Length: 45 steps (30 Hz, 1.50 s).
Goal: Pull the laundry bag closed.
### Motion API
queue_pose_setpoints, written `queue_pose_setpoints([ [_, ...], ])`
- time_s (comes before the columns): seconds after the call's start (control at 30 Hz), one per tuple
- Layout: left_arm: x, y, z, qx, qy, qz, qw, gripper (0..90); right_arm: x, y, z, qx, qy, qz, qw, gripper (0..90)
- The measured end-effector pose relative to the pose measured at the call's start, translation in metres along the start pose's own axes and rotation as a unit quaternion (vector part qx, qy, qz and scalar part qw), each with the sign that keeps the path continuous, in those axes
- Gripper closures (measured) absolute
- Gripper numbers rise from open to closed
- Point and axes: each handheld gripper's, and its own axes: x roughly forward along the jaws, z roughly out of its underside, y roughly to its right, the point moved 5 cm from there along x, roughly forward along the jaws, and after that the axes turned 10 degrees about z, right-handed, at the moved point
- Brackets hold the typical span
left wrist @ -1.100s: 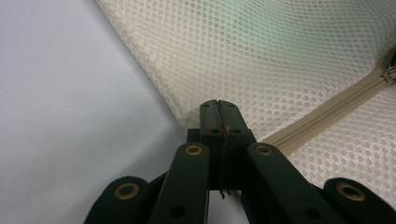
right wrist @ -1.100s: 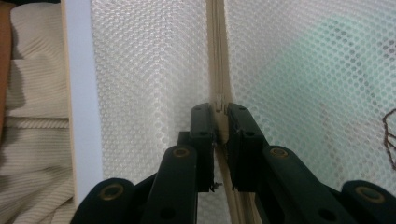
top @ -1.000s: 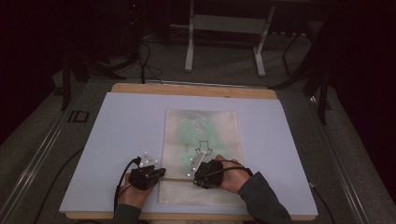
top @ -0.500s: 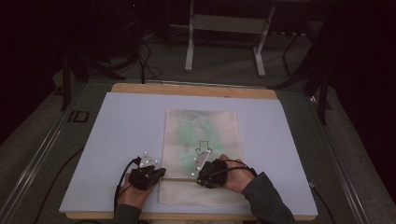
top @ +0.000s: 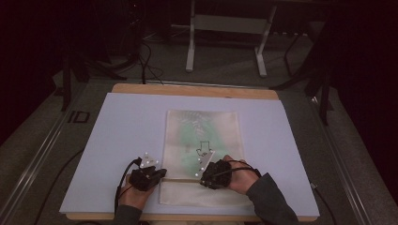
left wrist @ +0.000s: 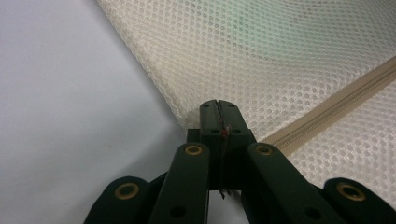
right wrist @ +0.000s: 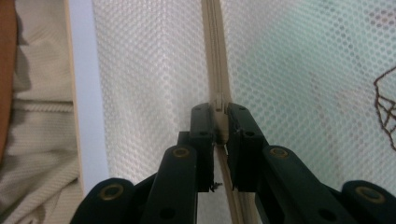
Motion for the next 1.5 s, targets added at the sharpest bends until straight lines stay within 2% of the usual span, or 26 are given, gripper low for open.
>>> queue_pose_setpoints([
  [1.5, 0.0, 0.0, 0.0, 0.0, 0.0, -0.001, 1.0, 89.3, -0.015, 0.007, 0.023, 0.015, -0.002, 0.007, 0.9999, 82.2],
])
